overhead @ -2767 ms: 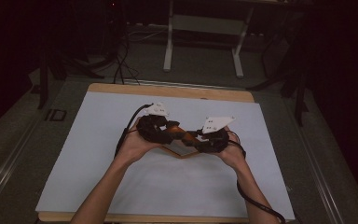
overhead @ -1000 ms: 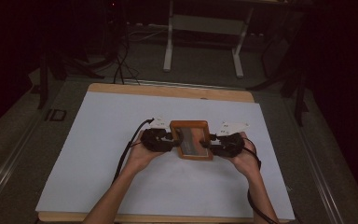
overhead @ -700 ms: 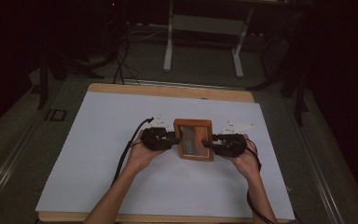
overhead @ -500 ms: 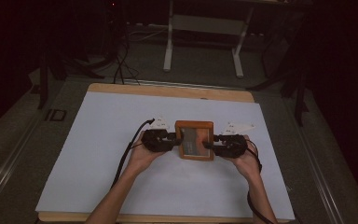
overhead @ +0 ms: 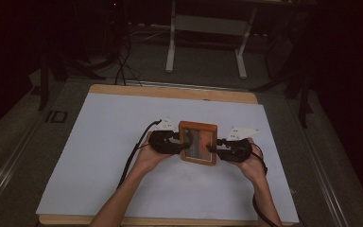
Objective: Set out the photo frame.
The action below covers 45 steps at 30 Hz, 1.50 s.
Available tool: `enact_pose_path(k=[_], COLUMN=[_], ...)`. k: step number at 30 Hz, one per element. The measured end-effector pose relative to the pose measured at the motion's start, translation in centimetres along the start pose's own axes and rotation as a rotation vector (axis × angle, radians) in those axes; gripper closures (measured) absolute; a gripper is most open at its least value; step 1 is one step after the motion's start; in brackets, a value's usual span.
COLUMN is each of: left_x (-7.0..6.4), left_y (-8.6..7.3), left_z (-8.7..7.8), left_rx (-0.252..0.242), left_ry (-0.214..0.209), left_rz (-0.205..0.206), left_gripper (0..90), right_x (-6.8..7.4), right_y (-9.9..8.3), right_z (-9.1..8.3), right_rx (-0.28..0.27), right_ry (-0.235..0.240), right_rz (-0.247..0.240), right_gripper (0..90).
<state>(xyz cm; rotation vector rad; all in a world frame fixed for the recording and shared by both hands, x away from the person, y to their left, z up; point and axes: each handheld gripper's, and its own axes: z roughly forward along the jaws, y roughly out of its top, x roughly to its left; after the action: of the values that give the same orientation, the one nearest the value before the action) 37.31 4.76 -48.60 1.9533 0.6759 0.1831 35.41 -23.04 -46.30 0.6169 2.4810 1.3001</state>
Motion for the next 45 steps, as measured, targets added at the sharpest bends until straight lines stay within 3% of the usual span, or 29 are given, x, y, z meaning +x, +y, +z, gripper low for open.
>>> enact_pose_path(k=[4, 8, 13, 15, 20, 35, 45], left_x=[0.0, -0.3, -0.2, -0.5, -0.3, 0.8, 0.7], left_y=[0.0, 0.1, 0.2, 0.3, 0.3, -1.6, -3.0], left_z=[0.5, 0.7, 0.5, 0.3, -0.2, -4.6, -7.3], left_rx=[0.003, 0.005, 0.006, 0.007, 0.006, 0.011, -0.013], left_ry=[-0.012, -0.022, -0.039, -0.027, -0.019, 0.036, 0.053], left_rz=[-0.006, 0.007, -0.001, 0.011, 0.012, -0.059, -0.121], left_gripper=[36.6, 39.5, 50.4, 52.2, 52.6, 52.1, 52.2], right_x=[0.2, 0.2, -0.1, -0.5, -0.5, 1.2, 2.6], right_y=[0.0, 0.0, -0.1, -0.4, -0.4, 1.3, 2.5], right_z=[0.0, 0.0, 0.2, 0.4, 0.9, 4.3, 5.9], right_rx=[-0.009, -0.012, 0.015, 0.015, 0.022, 0.012, 0.008], right_ry=[0.003, 0.006, -0.03, -0.025, -0.017, 0.081, 0.148], right_rz=[-0.019, -0.021, 0.018, 0.067, 0.099, 0.142, 0.142], right_gripper=[64.9, 64.9, 60.2, 58.6, 58.3, 58.8, 59.2])
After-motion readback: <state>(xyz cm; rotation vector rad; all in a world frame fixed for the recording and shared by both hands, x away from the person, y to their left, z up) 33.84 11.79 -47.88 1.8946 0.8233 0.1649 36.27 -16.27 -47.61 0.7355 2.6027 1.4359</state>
